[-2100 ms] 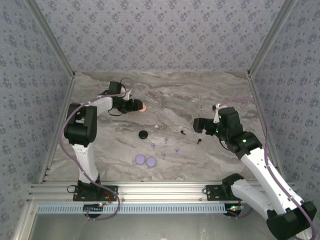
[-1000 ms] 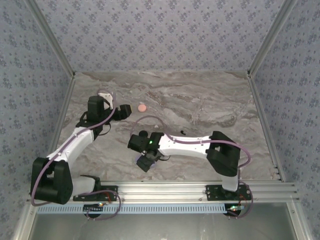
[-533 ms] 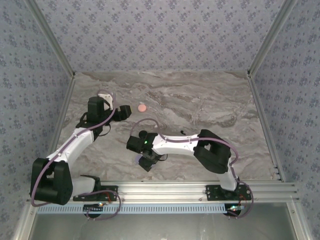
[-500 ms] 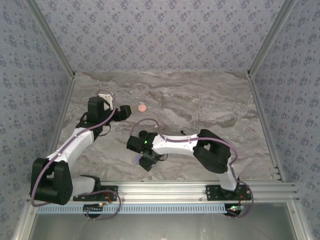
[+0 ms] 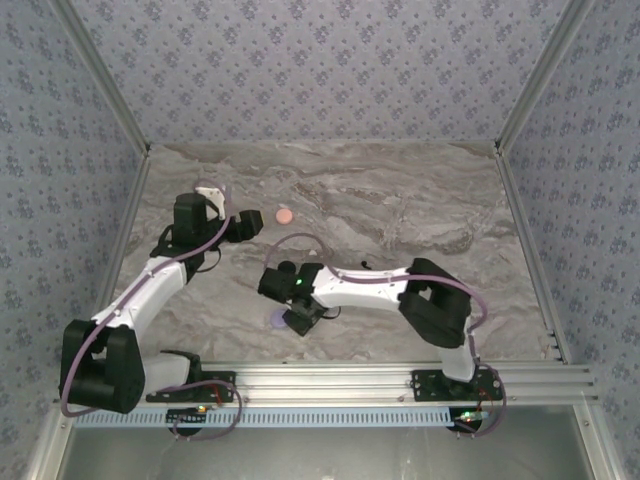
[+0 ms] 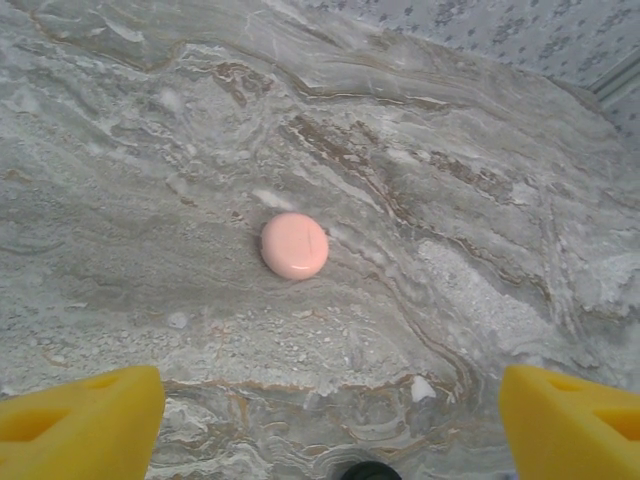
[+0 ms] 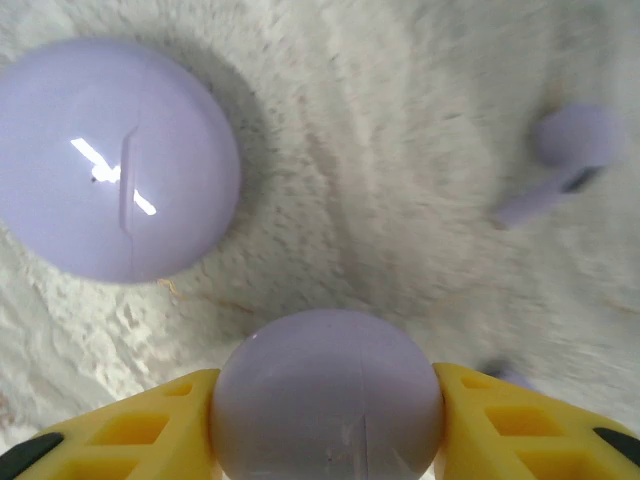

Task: Insert the wireless bluetooth earbuds into the charging case

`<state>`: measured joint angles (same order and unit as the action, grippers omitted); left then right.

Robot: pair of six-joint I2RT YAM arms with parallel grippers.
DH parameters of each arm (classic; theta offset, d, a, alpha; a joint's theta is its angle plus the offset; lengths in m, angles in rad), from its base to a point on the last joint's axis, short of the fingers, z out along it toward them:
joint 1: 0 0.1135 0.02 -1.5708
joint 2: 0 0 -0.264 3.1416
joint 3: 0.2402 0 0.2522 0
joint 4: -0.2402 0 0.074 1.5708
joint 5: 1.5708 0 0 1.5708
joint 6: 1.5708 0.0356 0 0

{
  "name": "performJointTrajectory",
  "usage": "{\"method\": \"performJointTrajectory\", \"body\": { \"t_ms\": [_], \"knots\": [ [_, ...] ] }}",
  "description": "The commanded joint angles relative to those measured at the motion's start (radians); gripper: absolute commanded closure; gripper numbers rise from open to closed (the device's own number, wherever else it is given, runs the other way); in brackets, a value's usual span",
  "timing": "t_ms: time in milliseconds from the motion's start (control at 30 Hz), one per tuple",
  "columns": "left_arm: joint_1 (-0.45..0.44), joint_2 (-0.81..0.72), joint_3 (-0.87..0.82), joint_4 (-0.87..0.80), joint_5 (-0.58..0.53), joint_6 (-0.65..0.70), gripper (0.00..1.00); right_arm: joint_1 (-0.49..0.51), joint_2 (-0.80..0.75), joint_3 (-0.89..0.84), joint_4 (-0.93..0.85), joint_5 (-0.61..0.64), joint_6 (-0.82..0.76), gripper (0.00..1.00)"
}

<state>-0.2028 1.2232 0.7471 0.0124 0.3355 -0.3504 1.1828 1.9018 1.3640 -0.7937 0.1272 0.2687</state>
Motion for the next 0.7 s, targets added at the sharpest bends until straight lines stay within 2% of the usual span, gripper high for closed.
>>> {"method": "performJointTrajectory", "body": {
  "t_ms": [0,133,267,467,667],
  "knots": [
    [0.004,-0.028,0.034,0.031,0.099,0.002,0.15,-0.027,-0.167,-0.022,0.013,0.108,-0.077,0.51],
    [-0.011,-0.024,0.074,0.025,0.213,0.003,0.17,-0.088,-0.332,-0.055,0.067,0.199,-0.175,0.51],
    [-0.052,-0.022,0.119,0.023,0.322,0.008,0.19,-0.160,-0.503,-0.116,0.214,0.222,-0.310,0.52],
    [-0.148,-0.042,0.178,0.013,0.447,0.018,0.20,-0.234,-0.718,-0.250,0.449,0.180,-0.579,0.51],
    [-0.254,-0.094,0.207,0.004,0.466,0.026,0.20,-0.268,-0.868,-0.358,0.620,0.071,-0.820,0.51]
  ]
}}
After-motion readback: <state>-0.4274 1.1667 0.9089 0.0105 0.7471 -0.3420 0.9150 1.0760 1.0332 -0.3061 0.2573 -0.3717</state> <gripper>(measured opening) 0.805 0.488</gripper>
